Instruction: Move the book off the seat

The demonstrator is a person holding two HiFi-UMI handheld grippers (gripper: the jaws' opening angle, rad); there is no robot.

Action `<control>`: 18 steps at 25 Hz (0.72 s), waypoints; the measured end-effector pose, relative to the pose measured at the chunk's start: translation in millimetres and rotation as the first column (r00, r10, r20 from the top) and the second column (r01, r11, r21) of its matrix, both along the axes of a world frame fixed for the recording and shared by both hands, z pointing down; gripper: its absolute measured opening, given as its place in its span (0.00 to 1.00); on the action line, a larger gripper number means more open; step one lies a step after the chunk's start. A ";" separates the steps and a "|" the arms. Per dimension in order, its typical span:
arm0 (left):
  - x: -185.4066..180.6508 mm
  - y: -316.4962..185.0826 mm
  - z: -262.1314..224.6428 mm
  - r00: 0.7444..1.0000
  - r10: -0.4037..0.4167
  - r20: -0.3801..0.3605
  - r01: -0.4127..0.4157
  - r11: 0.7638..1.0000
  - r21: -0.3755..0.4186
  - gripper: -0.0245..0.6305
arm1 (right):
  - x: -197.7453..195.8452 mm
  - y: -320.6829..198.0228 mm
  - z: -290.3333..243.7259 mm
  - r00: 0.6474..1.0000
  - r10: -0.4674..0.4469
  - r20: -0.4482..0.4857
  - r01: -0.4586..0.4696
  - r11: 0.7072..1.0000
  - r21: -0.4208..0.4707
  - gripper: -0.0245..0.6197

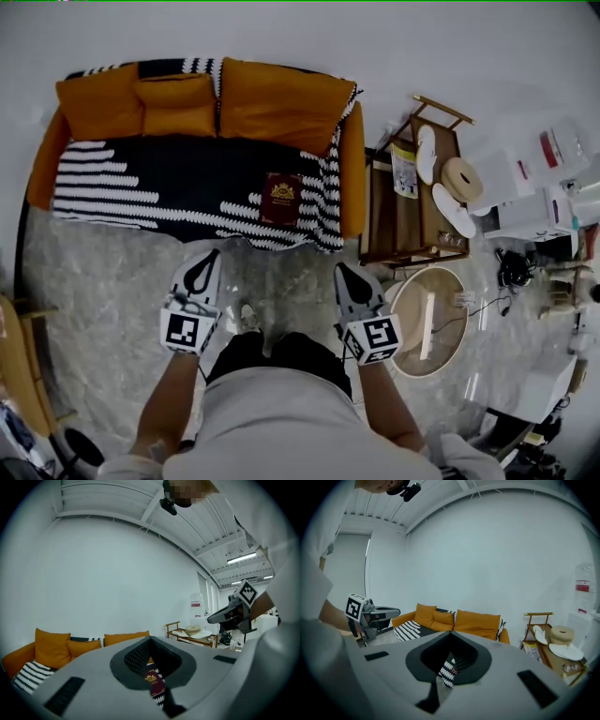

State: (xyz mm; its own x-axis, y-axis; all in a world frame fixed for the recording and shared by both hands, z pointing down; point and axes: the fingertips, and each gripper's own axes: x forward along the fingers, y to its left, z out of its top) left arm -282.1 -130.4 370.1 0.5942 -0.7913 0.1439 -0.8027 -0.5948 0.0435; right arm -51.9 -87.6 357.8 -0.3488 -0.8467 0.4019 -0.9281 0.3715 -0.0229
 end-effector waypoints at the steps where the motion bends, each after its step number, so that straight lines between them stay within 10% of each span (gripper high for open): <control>1: 2.5 -5.2 0.4 1.000 0.008 -0.002 -0.008 1.000 -0.001 0.06 | 1.9 -2.7 -0.2 1.000 0.009 -0.002 -0.009 1.000 -0.001 0.07; 18: 56.0 -45.8 -3.2 1.000 -0.002 0.013 0.002 1.000 -0.006 0.06 | 32.9 -62.5 19.8 0.997 -0.049 0.055 0.050 0.999 -0.010 0.07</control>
State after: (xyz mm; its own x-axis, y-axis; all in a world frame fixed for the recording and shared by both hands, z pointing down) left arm -226.1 -176.2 366.9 0.5907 -0.7915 0.1567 -0.8044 -0.5930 0.0369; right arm -19.0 -150.1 377.6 -0.4117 -0.8235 0.3902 -0.9060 0.4162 -0.0774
